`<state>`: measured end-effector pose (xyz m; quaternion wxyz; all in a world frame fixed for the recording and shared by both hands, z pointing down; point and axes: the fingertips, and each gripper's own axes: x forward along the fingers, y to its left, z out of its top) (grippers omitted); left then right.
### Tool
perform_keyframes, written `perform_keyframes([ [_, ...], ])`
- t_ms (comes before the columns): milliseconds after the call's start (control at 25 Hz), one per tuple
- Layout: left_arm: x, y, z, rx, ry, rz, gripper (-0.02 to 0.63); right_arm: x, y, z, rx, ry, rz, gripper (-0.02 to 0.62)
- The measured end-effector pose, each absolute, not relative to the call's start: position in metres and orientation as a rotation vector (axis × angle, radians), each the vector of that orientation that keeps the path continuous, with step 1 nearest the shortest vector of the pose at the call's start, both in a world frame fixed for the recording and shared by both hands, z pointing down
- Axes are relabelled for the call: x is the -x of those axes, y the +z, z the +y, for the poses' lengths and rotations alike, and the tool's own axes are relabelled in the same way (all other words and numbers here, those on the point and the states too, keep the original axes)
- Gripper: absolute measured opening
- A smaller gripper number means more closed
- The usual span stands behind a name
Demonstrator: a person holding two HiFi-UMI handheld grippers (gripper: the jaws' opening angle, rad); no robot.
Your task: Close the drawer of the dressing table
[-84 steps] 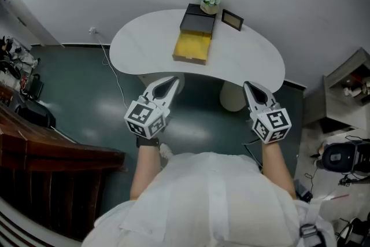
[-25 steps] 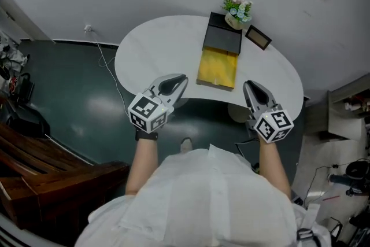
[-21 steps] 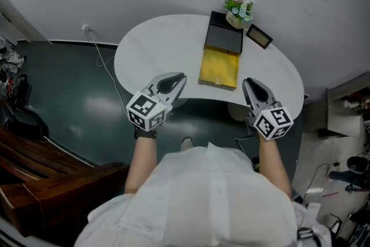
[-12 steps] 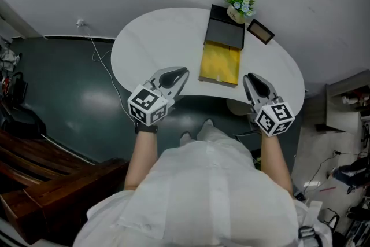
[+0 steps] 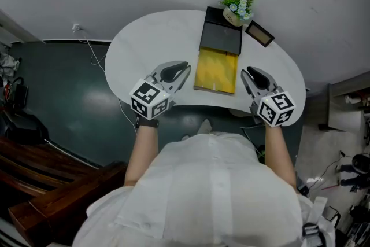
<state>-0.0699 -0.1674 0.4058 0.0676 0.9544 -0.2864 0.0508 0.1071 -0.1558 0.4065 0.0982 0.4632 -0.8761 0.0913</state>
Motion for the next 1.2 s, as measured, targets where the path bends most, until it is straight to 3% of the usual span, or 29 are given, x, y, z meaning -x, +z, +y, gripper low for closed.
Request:
perform_keyframes([
  [520, 0.021, 0.423, -0.209, -2.882, 0.200, -0.860, 0.089, -0.098, 0.451, -0.180, -0.928, 0.146, -2.509, 0.114],
  [1200, 0.018, 0.451, -0.213, -2.827, 0.194, -0.845, 0.092, -0.068, 0.574, -0.153, -0.231, 0.135, -2.066, 0.114],
])
